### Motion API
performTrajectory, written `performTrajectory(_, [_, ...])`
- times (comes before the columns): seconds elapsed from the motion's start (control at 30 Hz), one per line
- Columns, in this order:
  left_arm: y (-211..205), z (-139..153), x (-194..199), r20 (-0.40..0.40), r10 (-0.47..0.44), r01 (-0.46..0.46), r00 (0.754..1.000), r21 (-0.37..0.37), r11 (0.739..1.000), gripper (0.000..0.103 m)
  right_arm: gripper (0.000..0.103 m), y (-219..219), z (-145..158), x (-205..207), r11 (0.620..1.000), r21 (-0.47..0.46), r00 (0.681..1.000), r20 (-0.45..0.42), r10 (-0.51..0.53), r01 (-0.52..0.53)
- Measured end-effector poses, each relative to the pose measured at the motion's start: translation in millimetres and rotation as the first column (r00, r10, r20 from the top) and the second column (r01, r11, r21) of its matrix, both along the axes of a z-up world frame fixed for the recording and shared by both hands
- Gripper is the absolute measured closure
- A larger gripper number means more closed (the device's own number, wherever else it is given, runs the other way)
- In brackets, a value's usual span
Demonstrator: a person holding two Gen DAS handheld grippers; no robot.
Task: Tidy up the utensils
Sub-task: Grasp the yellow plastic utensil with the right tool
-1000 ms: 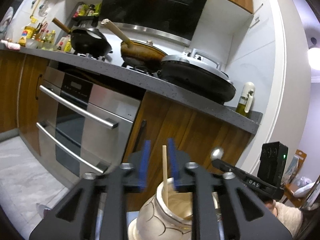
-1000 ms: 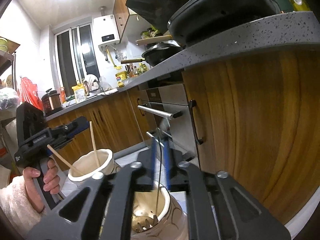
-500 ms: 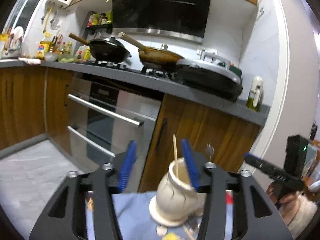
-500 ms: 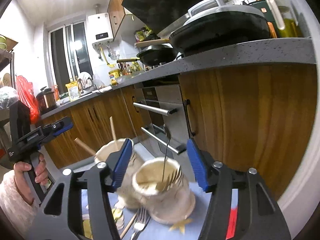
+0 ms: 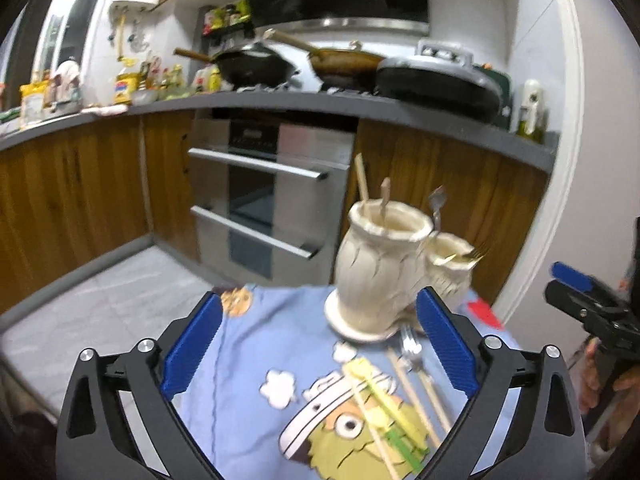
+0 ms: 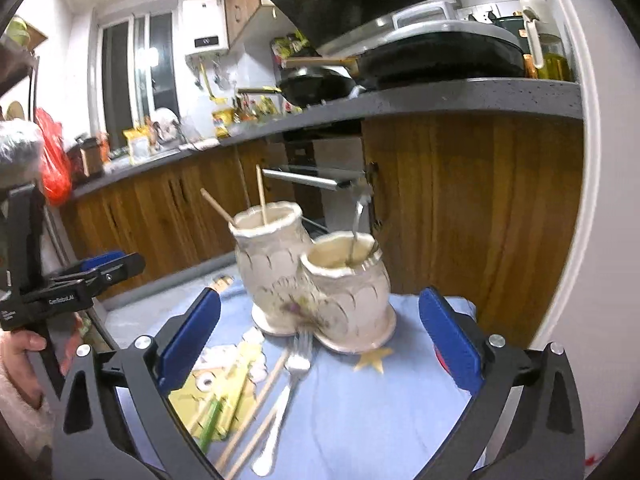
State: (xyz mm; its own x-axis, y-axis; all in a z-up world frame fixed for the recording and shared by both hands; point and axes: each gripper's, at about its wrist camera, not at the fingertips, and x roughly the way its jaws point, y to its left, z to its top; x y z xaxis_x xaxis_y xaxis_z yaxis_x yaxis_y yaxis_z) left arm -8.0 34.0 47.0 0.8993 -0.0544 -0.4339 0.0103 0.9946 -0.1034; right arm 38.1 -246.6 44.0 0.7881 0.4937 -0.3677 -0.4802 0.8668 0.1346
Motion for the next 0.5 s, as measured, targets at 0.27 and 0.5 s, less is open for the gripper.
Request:
performTrajectory(0.27, [-1.8,-33.2,-3.1,-0.097,0.088,-0.082,0.991,0.063,0.995,0.005,0.005,10.0,-33.8,1.8,0.996,-0.091,0.991,-0.131,-0.013,0.001])
performTrajectory(0.5, [-10.2,-50.1,-6.2,-0.141,0.08,-0.061,0.987,0.13,0.99,0.005,0.005,18.1,-61.1,7.3,0.991,-0.129,0.974,-0.226,0.0,-0.03])
